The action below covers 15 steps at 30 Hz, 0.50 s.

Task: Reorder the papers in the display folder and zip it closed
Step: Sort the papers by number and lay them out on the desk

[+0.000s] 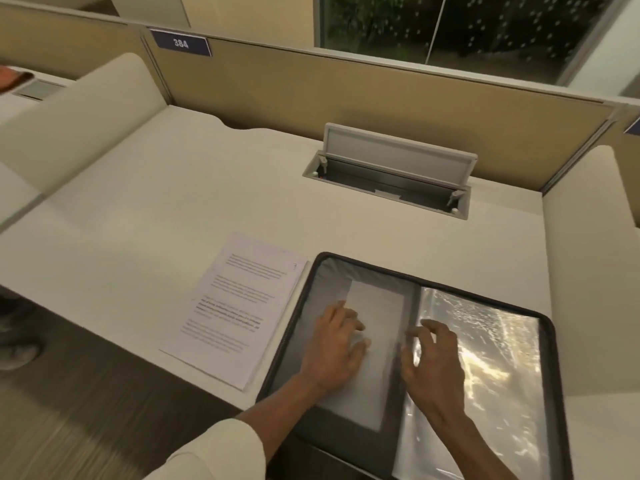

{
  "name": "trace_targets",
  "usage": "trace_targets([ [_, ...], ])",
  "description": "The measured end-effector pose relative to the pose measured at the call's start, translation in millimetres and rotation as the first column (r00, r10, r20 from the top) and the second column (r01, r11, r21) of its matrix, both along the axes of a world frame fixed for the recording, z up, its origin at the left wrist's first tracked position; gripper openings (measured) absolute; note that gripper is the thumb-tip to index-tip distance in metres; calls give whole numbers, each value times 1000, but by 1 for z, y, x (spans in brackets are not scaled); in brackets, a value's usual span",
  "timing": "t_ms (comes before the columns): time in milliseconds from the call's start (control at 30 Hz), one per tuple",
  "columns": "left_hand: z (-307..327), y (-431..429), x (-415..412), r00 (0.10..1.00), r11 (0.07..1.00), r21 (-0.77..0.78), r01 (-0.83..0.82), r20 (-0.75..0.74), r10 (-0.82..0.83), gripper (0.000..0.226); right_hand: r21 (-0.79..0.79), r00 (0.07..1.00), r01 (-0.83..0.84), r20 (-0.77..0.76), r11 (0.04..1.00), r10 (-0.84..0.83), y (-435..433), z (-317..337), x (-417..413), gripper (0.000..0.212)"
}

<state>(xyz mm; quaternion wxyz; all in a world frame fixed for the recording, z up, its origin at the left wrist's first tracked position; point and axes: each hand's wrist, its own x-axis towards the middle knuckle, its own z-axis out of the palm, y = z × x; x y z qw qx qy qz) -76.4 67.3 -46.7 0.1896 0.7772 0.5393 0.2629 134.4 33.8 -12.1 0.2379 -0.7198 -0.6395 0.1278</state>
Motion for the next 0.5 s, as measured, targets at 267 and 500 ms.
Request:
trace_targets([
  [267, 16, 6, -161, 928, 929, -66, -365, 51, 369, 11, -194, 875, 2, -475, 981, -95, 6, 7, -137, 26],
  [500, 24, 30, -250, 851, 842, -130, -524, -33, 524, 19, -403, 657, 95, -661, 910, -361, 24, 21, -224, 24],
])
